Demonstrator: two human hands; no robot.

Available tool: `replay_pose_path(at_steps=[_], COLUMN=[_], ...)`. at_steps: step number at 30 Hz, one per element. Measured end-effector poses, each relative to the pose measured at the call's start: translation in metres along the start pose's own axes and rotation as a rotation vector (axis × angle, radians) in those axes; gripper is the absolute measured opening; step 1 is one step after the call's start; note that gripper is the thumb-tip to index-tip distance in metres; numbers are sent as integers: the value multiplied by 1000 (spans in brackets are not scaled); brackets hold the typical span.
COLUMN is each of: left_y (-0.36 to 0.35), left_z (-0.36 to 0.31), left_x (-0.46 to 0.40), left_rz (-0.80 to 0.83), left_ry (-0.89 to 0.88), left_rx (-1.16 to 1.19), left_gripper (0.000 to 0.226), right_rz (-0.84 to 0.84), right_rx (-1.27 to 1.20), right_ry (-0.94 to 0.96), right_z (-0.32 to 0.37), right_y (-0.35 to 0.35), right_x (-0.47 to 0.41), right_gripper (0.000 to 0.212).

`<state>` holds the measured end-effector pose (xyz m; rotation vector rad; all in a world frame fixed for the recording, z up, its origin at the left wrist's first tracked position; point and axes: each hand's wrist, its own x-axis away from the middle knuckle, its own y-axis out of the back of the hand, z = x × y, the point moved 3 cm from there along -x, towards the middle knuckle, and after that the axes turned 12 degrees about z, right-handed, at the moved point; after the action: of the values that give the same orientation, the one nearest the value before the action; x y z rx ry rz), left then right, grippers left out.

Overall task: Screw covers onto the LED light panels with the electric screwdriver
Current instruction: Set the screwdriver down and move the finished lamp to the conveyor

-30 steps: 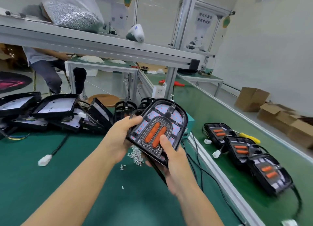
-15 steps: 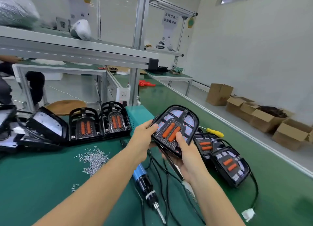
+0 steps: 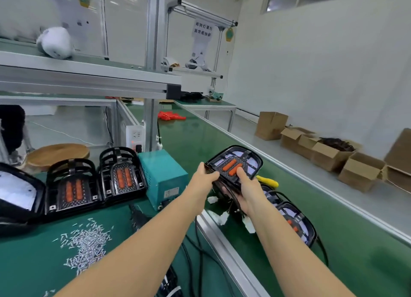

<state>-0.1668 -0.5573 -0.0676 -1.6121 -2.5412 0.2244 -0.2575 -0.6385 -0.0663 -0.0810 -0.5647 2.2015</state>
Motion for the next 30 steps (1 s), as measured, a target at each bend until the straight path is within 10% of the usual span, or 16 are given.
replay_pose_path(at_steps=[17,30], left_y=[-27,-22], left_z=[37,54], left_x=[-17,-19], left_rz=[236,222], left_ry=[48,139], left_rx=[-689,-844], left_gripper=[81,74], right_rz=[-249,-206], right_rx=[421,1637], right_ry=[-180,67], right_z=[2,8], right_y=[22,21], right_x=[-64,-56], right_gripper=[53,43])
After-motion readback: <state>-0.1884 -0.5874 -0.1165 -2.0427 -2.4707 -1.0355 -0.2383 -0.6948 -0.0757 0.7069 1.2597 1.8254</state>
